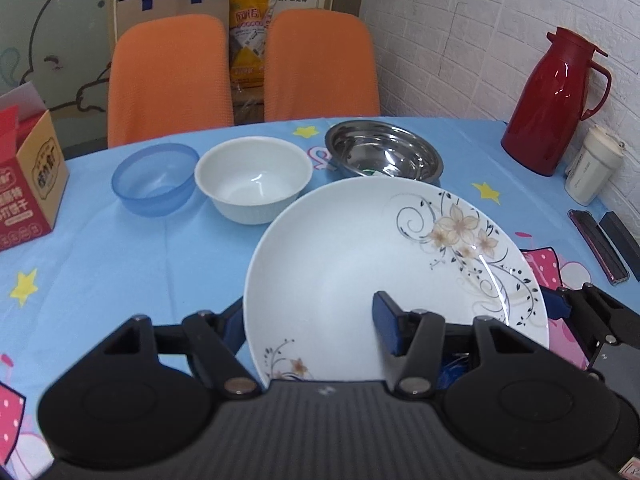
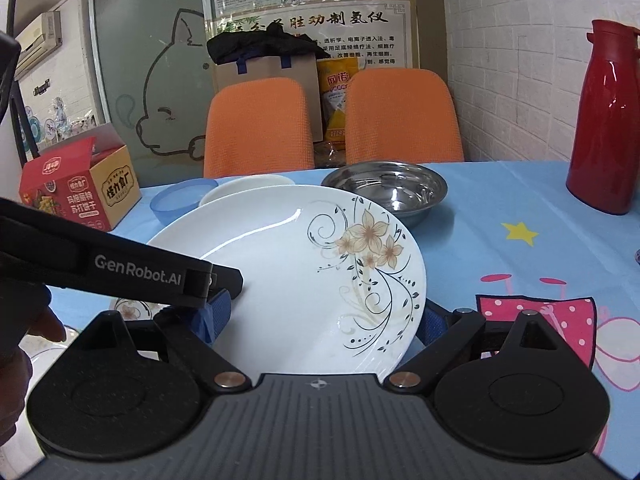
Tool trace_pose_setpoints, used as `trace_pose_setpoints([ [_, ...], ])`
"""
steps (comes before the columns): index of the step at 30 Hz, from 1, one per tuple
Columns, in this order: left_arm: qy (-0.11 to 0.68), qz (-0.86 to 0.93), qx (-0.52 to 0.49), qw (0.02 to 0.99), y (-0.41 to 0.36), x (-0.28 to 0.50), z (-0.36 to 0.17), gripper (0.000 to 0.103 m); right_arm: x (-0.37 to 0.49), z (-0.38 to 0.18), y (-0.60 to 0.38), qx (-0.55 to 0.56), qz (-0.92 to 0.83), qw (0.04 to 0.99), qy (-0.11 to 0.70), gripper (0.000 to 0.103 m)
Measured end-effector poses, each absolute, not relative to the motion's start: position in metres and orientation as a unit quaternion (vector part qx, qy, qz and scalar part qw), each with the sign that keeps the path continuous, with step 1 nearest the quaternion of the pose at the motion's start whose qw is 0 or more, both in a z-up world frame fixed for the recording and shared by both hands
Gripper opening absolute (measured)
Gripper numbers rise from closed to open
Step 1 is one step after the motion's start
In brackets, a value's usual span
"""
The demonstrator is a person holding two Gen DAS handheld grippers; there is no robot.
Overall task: Organize plates and bowls
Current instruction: 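Carry the floral plate onto the gold-rimmed plate and open the left gripper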
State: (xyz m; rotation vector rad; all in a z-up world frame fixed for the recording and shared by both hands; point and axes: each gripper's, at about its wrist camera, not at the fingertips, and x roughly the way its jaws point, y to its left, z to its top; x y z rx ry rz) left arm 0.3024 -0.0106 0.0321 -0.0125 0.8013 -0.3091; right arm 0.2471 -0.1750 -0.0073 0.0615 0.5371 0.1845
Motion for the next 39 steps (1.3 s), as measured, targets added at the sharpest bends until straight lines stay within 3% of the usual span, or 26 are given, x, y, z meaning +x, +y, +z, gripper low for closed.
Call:
trace_pose_setpoints([
  [17, 0.405, -0.031, -0.064, 0.912, 0.144, 0.173, 0.009, 0.053, 0.158, -0.014, -0.044, 0.011, 0.230, 0.928, 0.292, 0.081],
  [25, 0.405, -0.038, -0.086, 0.910, 0.156, 0.178, -0.008, 0.054, 0.156, -0.026, -0.030, -0.007, 0.229, 0.926, 0.299, 0.082],
  [35, 0.381, -0.035, -0.090, 0.920, 0.160, 0.178, 0.002, 0.068, 0.155, -0.022, -0.032, -0.006, 0.215, 0.932, 0.291, 0.082],
  [39, 0.371, -0.037, -0.090, 0.923, 0.159, 0.180, 0.009, 0.069, 0.160, -0.027, -0.024, -0.084, 0.206, 0.926, 0.306, 0.082],
])
